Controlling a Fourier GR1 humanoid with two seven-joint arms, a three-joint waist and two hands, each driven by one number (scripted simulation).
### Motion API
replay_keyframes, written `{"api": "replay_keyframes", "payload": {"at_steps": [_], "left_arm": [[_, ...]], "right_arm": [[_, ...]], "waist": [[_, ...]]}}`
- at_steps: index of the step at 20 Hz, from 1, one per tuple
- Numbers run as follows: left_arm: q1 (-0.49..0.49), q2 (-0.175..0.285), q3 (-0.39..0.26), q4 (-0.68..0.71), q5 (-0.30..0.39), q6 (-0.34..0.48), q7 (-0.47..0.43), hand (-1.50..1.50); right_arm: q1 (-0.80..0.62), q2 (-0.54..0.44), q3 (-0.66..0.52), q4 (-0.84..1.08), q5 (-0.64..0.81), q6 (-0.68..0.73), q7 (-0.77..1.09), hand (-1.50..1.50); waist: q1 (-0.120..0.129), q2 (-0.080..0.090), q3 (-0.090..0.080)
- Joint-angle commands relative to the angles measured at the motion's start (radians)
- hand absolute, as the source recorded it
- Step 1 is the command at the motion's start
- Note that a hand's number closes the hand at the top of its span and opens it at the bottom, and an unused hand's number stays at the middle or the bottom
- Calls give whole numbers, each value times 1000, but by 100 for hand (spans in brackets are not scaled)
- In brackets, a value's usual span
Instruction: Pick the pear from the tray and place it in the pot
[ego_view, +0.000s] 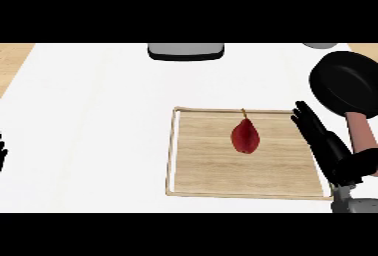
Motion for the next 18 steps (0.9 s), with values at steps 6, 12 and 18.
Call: {"api": "replay_keyframes", "payload": {"at_steps": [6, 12, 18], "left_arm": [[-151, -186, -272, -100, 19, -249, -63, 0], [-115, -225, -300, -100, 54, -281, -51, 0], [-173, -264, -331, -78, 35, -316, -23, 0]], "right_arm": [[-161, 98, 126, 2, 228, -254, 255, 150], [-155, 153, 49, -120, 564, -724, 9, -150], [-113, 263, 263, -297, 924, -802, 322, -150]], "waist": [[-15, 5, -10], [-29, -11, -4], [-3, -7, -4]]}}
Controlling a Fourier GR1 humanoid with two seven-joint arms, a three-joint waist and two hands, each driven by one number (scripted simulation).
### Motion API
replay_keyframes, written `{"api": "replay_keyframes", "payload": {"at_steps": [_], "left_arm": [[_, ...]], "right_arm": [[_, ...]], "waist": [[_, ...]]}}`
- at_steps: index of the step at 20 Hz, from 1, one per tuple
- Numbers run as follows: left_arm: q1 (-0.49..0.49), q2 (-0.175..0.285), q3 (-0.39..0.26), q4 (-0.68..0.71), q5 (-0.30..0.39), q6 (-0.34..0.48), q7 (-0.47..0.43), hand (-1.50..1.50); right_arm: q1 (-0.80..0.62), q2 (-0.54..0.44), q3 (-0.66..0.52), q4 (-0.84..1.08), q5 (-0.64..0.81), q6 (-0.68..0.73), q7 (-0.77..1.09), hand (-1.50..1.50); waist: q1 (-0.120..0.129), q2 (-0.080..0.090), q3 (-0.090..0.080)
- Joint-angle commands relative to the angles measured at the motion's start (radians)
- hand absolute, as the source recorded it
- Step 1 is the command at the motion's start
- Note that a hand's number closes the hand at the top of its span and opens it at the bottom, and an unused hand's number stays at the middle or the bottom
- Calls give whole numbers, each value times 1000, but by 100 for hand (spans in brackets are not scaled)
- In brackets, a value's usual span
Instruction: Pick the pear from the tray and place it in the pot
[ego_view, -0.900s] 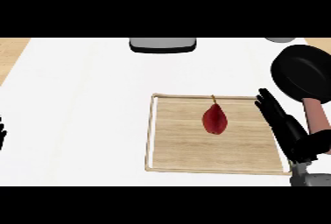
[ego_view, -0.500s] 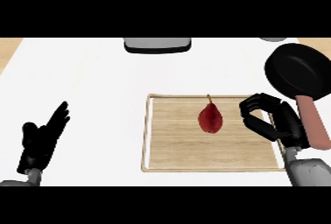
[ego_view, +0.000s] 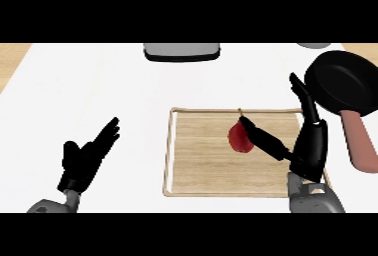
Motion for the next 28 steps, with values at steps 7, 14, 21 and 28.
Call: {"api": "replay_keyframes", "payload": {"at_steps": [7, 14, 21, 28], "left_arm": [[4, -19, -17, -29, -16, -22, 15, 0], [-92, -67, 33, 105, -9, -68, -19, 0], [-58, -65, 16, 35, -43, -49, 44, 0], [-104, -136, 84, 113, -96, -106, 12, 0]], "right_arm": [[-152, 51, 21, -151, 266, 315, 722, -150], [-302, 99, -73, -76, 142, 431, 906, -150], [-134, 58, -28, -5, -12, 577, 859, -150], [-97, 74, -44, 41, 58, 520, 763, -150]], "waist": [[33, 0, 2], [32, 9, 4], [29, 6, 5], [28, 6, 4]]}}
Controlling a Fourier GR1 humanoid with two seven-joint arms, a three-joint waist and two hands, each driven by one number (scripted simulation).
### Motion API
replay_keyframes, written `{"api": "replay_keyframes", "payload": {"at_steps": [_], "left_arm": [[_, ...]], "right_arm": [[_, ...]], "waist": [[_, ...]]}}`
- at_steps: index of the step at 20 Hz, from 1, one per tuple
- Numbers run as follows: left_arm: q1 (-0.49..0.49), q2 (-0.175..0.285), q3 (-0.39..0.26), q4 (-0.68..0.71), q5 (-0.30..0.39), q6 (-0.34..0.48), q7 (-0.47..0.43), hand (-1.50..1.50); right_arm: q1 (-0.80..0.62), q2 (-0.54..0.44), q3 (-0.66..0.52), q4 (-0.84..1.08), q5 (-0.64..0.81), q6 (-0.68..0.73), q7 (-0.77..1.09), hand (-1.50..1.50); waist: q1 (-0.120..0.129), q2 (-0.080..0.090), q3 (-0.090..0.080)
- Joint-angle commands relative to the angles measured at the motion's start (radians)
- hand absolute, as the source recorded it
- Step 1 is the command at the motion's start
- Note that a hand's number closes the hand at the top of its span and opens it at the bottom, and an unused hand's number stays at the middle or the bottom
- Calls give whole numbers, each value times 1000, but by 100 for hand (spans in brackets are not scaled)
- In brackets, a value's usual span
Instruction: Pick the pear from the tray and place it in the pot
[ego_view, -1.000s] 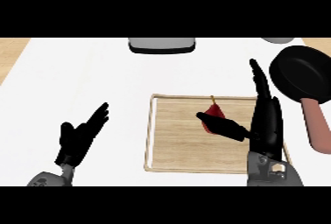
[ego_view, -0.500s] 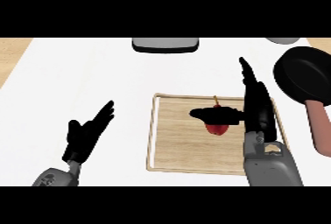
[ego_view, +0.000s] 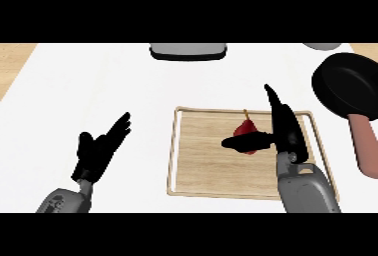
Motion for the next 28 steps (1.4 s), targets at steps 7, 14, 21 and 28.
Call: {"api": "replay_keyframes", "payload": {"at_steps": [7, 14, 21, 28], "left_arm": [[49, -33, 72, -9, -69, -49, -25, 0], [85, -32, 72, -93, -60, -58, 22, 0], [99, -52, 88, -46, -84, -98, -29, 0], [49, -77, 116, -51, -101, -101, 37, 0]], "right_arm": [[171, -21, -50, 8, -27, -32, -232, -150], [182, 3, -142, 12, -233, -24, -405, -150], [165, 24, -207, 186, -373, -54, -607, -150], [132, 32, -122, 432, -505, -163, -787, -150]], "waist": [[-1, -1, 0], [2, -1, 0], [2, 0, 0], [5, 1, 0]]}}
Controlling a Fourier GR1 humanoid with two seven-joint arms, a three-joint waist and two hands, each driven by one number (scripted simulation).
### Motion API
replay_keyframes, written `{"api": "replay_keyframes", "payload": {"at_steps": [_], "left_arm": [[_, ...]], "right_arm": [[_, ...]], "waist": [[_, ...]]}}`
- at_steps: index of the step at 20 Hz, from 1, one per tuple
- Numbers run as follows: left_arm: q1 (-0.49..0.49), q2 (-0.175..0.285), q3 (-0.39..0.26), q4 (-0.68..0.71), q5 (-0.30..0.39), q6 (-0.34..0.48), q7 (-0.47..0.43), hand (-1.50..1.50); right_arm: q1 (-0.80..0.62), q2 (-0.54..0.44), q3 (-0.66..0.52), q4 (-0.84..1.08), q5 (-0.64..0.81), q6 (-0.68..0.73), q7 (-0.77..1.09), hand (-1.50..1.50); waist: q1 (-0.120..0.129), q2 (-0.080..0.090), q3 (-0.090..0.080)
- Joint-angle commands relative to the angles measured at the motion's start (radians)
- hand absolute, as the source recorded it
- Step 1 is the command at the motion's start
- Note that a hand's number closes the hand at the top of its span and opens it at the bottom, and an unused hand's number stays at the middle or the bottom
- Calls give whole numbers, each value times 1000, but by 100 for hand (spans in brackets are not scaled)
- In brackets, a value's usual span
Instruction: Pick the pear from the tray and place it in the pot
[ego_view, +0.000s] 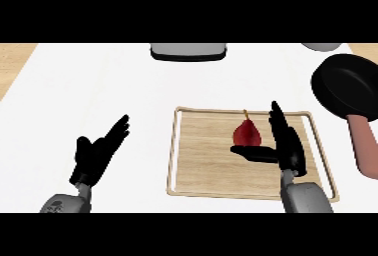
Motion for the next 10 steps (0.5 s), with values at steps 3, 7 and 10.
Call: {"api": "replay_keyframes", "payload": {"at_steps": [3, 7, 10], "left_arm": [[13, -19, 11, 8, -19, -14, -3, 0], [0, -5, 31, 34, 4, -50, -7, 0], [-26, -35, 12, -14, -26, -3, 31, 0]], "right_arm": [[-53, 6, 47, 255, -66, -66, -196, 150], [-54, 5, 28, 283, 2, -2, -261, 150], [-62, 5, 74, 289, -88, -75, -296, 150]], "waist": [[7, 8, 5], [4, 8, 4], [8, 8, 5]]}}
